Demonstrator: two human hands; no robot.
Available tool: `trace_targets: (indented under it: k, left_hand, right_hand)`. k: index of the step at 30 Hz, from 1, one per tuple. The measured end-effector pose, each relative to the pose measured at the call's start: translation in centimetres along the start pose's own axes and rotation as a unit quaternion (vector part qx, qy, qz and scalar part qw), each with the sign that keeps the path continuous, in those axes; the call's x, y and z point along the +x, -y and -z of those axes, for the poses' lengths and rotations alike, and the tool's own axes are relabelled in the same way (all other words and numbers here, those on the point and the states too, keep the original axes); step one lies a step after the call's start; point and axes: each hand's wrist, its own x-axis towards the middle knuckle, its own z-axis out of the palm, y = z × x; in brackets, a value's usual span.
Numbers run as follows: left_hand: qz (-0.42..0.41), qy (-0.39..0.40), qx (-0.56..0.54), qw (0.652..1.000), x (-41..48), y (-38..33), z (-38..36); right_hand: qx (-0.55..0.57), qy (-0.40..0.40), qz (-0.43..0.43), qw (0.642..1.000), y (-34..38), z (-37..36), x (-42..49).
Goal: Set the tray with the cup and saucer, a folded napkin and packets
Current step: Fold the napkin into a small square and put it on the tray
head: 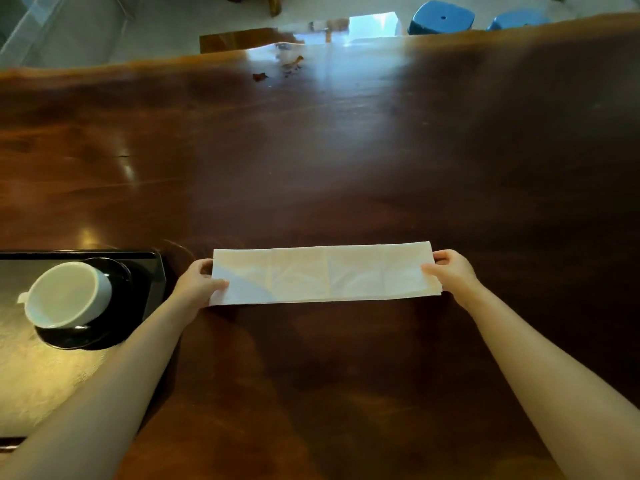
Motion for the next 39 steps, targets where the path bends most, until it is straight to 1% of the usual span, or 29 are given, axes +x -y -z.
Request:
trace_targets:
  k: [2, 5, 7, 8, 9, 10, 11, 12, 13, 15, 16, 19, 22, 23, 25, 26, 27, 28, 30, 32, 34, 35, 36, 37, 38, 39]
  left_hand:
    - [-0.023, -0.047, 0.012, 0.999, -0.4, 0.6, -0.5]
    - [-0.066, -0.094, 0.02, 0.993, -1.3, 1.5, -1.3]
    - [-0.088, -0.124, 0.036, 0.988, -1.9, 1.9, -1.7]
    - [-0.104, -0.15, 0.061, 0.981, -2.1, 2.1, -1.9]
    - [-0.132, -0.183, 0.112, 0.968, -2.2, 2.2, -2.2]
    - [-0.176, -0.209, 0.171, 0.947, -2.5, 2.1, -2.7]
    - [-0.233, -0.215, 0.22, 0.922, -2.7, 1.8, -3.6]
    - [-0.293, -0.198, 0.252, 0.901, -3.1, 1.3, -4.8]
    - [-0.344, -0.161, 0.269, 0.885, -3.6, 0.6, -6.3]
    - [-0.413, -0.088, 0.293, 0.858, -4.6, -0.9, -9.9]
    - [-0.433, -0.062, 0.31, 0.844, -4.9, -1.6, -11.5]
    - [-0.429, -0.029, 0.393, 0.813, -4.3, -1.7, -14.9]
    - [-0.421, -0.046, 0.439, 0.792, -2.9, -0.4, -16.0]
    - [-0.422, -0.048, 0.44, 0.791, -2.8, -0.2, -16.1]
    - [-0.422, -0.053, 0.44, 0.79, -2.7, 0.0, -16.3]
    - [-0.423, -0.057, 0.44, 0.79, -2.7, 0.0, -16.3]
    - [-0.424, -0.061, 0.438, 0.79, -2.7, -0.1, -16.4]
    - [-0.425, -0.064, 0.436, 0.791, -2.7, -0.1, -16.4]
    - [-0.425, -0.068, 0.434, 0.791, -2.5, 0.1, -16.5]
    - [-0.426, -0.071, 0.434, 0.791, -2.3, 0.2, -16.5]
    - [-0.425, -0.07, 0.436, 0.79, -2.3, 0.2, -16.6]
    - [-0.424, -0.069, 0.438, 0.79, -2.4, 0.1, -16.5]
    - [-0.423, -0.066, 0.44, 0.79, -2.5, 0.0, -16.5]
    - [-0.423, -0.062, 0.432, 0.794, -2.6, -0.1, -16.4]
    - [-0.421, -0.051, 0.412, 0.807, -2.6, -0.3, -16.1]
    - [-0.413, -0.036, 0.377, 0.828, -2.7, -0.6, -15.8]
  right_hand:
    - [0.022, -0.021, -0.01, 0.999, -0.1, -0.3, -0.1]
    - [0.036, -0.055, -0.02, 0.998, -0.2, -0.9, -0.6]
    - [0.035, -0.076, -0.011, 0.996, -0.2, -1.3, -1.0]
    - [0.042, -0.085, -0.003, 0.996, -0.2, -1.4, -1.3]
    - [0.058, -0.092, 0.006, 0.994, -0.2, -1.6, -1.7]
    - [0.084, -0.095, 0.017, 0.992, -0.1, -1.7, -2.1]
    - [0.119, -0.091, 0.03, 0.988, -0.1, -1.8, -2.6]
    - [0.157, -0.079, 0.042, 0.984, -0.2, -1.9, -3.0]
    - [0.194, -0.061, 0.054, 0.978, -0.2, -2.0, -3.6]
    - [0.261, -0.027, 0.07, 0.962, -0.6, -2.3, -4.5]
    - [0.283, -0.01, 0.077, 0.956, -0.8, -2.6, -4.9]
    - [0.297, 0.029, 0.106, 0.949, -1.3, -3.5, -5.6]
    - [0.294, 0.027, 0.114, 0.949, -1.4, -4.2, -5.2]
    - [0.325, 0.029, 0.105, 0.939, -1.3, -4.2, -5.1]
    - [0.423, 0.048, 0.08, 0.901, -0.8, -4.3, -4.6]
    - [0.458, 0.058, 0.075, 0.884, -0.6, -4.4, -4.5]
    - [0.472, 0.064, 0.074, 0.876, -0.4, -4.6, -4.4]
    - [0.461, 0.065, 0.075, 0.882, -0.4, -5.1, -4.3]
    - [0.403, 0.041, 0.068, 0.912, -0.2, -6.2, -4.3]
    - [0.345, -0.029, 0.054, 0.936, 0.3, -7.3, -4.1]
    - [0.318, -0.109, 0.044, 0.941, 0.8, -8.0, -3.8]
    - [0.316, -0.136, 0.04, 0.938, 1.0, -8.2, -3.9]
    - [0.312, -0.146, 0.046, 0.938, 1.2, -8.4, -4.0]
    - [0.303, -0.14, 0.07, 0.94, 1.2, -8.6, -4.3]
    - [0.284, -0.12, 0.115, 0.944, 1.0, -8.8, -4.7]
    - [0.252, -0.092, 0.18, 0.946, 0.8, -9.1, -5.1]
